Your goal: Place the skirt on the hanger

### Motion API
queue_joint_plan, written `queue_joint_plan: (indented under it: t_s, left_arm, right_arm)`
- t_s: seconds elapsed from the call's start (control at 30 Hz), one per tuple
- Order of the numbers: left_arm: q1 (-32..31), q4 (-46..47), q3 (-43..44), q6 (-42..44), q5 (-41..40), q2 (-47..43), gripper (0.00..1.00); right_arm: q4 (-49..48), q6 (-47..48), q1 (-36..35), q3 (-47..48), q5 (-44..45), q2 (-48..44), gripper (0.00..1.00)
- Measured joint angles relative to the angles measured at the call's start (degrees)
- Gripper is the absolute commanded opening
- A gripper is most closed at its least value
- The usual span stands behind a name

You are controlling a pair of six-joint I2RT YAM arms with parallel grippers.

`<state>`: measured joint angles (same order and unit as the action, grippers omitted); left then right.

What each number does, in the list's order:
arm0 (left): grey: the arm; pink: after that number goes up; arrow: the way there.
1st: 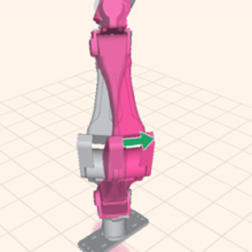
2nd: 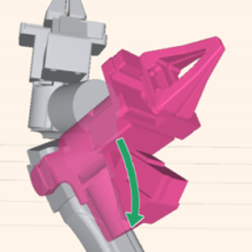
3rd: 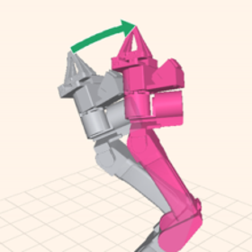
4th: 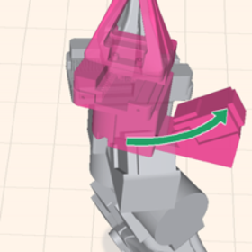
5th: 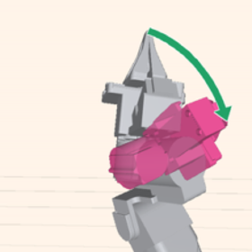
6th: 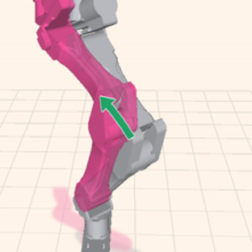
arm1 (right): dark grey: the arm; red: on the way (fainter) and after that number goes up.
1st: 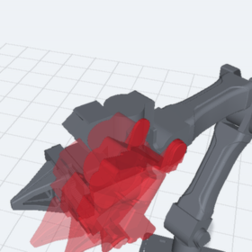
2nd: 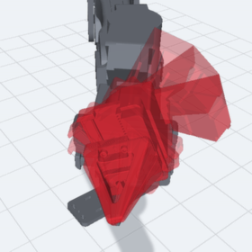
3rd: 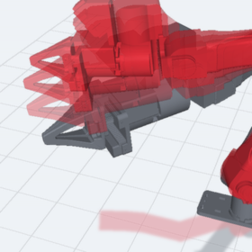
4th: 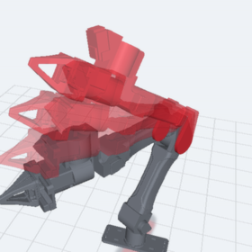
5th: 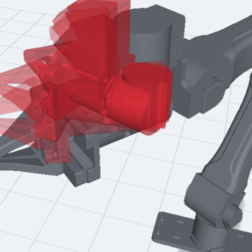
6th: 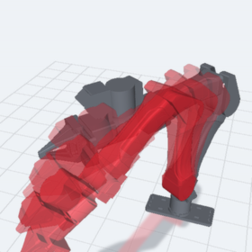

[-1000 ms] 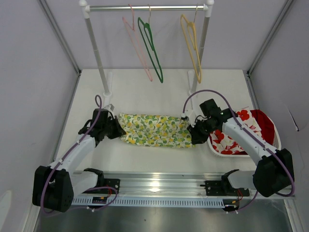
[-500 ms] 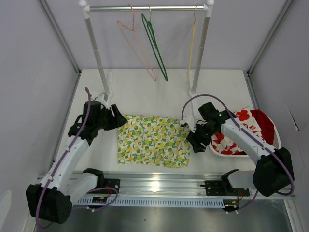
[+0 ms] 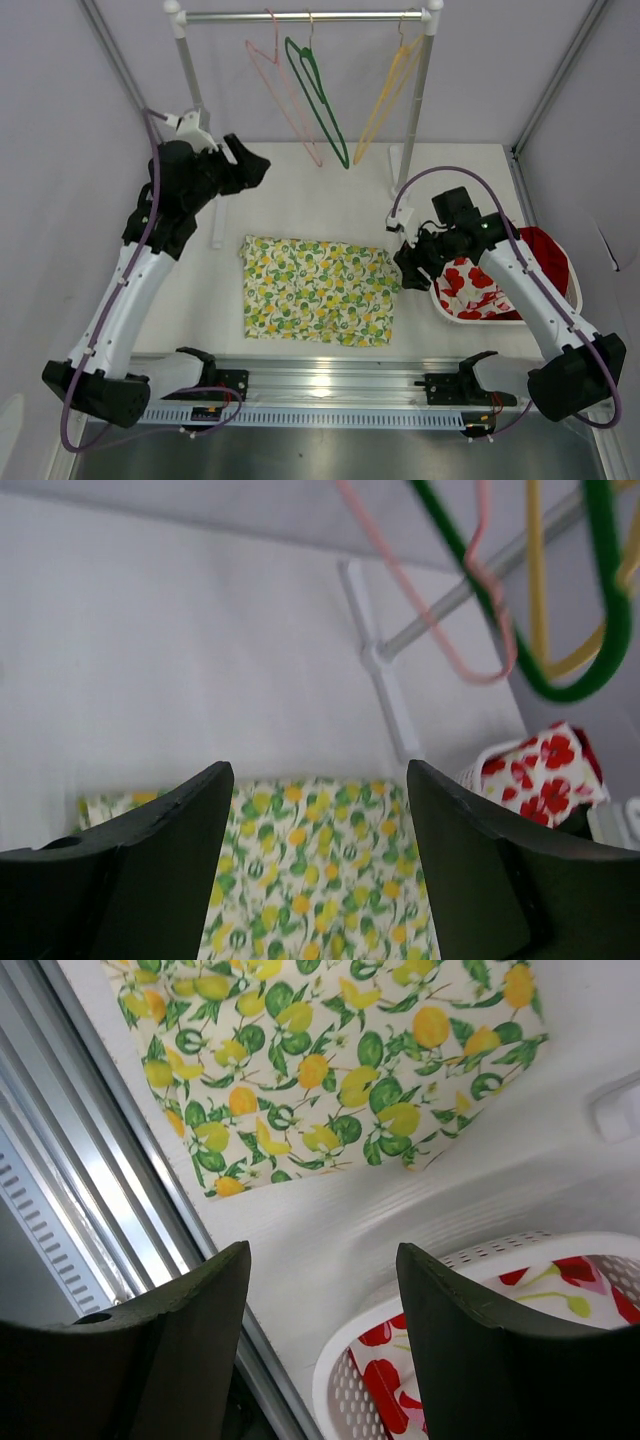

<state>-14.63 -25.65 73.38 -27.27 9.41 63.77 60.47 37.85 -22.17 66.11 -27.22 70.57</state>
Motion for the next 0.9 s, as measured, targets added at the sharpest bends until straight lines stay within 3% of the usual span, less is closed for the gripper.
queue_joint_plan:
  t_s: [0.27,0.43,0.9]
  left_arm:
    - [-7.50,9.40,16.22,-2.29,-16.31,13.42,0.72]
    - [-11.56,13.11,21.09,-1.57,-25.27,20.44,0.71]
    - [-25.09,16.65,28.15,11.06,-47.10,21.84,0.70]
  right_arm:
    - [-0.15,-2.95,3.10,3.45,-0.94,-0.11,0.66]
    - [-0.33,-3.82,4.33,4.11,-0.98,-0.28,0.66]
    - [-0.31,-3.52,8.94,4.11,-2.43,-1.20,0.66]
